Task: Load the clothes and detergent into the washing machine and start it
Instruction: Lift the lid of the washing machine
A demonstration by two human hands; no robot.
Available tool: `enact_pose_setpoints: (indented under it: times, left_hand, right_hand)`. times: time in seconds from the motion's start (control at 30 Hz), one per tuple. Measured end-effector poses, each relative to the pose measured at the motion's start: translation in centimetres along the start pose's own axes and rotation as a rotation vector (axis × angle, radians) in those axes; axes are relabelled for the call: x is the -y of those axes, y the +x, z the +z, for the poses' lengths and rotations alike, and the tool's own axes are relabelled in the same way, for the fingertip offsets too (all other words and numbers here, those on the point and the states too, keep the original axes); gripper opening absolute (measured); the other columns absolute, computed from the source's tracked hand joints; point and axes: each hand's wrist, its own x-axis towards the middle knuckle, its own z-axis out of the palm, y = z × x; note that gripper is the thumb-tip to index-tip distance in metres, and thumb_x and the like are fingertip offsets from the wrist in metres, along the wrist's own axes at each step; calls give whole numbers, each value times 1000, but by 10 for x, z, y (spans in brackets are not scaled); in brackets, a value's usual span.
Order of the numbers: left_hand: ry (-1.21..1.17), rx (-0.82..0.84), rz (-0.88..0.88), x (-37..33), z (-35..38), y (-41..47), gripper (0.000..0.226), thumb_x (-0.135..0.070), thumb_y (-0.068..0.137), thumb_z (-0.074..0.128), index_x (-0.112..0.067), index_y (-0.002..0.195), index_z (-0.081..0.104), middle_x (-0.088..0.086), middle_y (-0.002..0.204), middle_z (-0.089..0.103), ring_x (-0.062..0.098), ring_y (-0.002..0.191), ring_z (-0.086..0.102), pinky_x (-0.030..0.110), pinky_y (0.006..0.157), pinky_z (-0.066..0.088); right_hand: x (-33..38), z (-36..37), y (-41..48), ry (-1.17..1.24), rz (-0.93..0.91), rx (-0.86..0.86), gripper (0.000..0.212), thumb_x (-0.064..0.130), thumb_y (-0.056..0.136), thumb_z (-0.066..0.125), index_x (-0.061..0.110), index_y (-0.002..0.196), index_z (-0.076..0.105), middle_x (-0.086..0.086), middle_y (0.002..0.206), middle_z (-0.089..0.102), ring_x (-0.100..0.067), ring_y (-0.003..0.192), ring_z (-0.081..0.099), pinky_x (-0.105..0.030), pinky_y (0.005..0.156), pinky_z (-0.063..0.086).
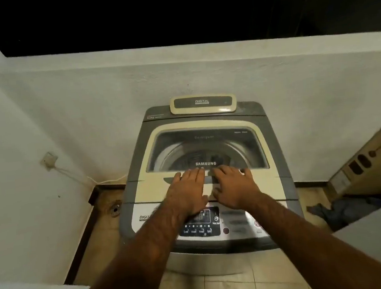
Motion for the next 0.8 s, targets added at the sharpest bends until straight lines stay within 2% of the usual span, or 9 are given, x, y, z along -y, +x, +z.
enact_pose_setpoints:
  times: [0.13, 0.2, 0.37, 0.5, 0.67, 0.8]
  left_hand:
    - [8, -61, 29, 1, -1, 3, 71, -49, 90, 52, -11, 148, 33, 10, 151, 38, 27, 136, 38, 48, 113, 31]
    - [19, -78, 40, -1, -5, 5, 62, -45, 88, 56, -12, 137, 41, 9, 140, 43, 25, 127, 43, 46, 105, 38]
    - [36, -114, 48, 4, -7, 8, 60, -48, 85, 64, -15, 132, 44, 5, 134, 48, 23, 122, 45, 44, 102, 40]
    - [-7, -116, 61, 6, -13, 8, 58, -47, 83, 69, -18, 129, 48, 2, 132, 53, 22, 121, 49, 41, 102, 41]
    - [-73, -205, 100, 13, -48, -2, 54, -46, 81, 73, -19, 122, 54, 0, 124, 57, 20, 116, 52, 36, 97, 43]
    - [-89, -341, 140, 19, -86, -6, 51, -46, 79, 75, -20, 118, 55, -2, 119, 60, 19, 112, 54, 35, 95, 44]
  right_hand:
    - [6, 9, 0, 21, 51, -49, 56, 45, 91, 52, 23, 142, 46, -4, 149, 47, -25, 139, 43, -52, 114, 32]
    - [9, 9, -1, 19, 63, -77, 52, 44, 89, 56, 22, 136, 50, -4, 141, 49, -25, 132, 46, -50, 112, 35]
    - [11, -2, -2, -12, 58, -48, 51, 46, 86, 62, 21, 129, 54, -3, 130, 54, -25, 124, 49, -48, 106, 39]
    - [10, -15, -4, -40, 24, -48, 42, 34, 86, 64, 22, 125, 59, -2, 125, 61, -25, 120, 55, -45, 102, 44]
    - [13, -44, -12, -44, -5, -172, 37, 27, 85, 70, 25, 121, 62, 2, 120, 64, -23, 117, 57, -41, 96, 45]
    - [22, -81, -16, -67, 16, -293, 35, 28, 85, 73, 27, 119, 62, 3, 119, 63, -21, 117, 57, -43, 100, 45]
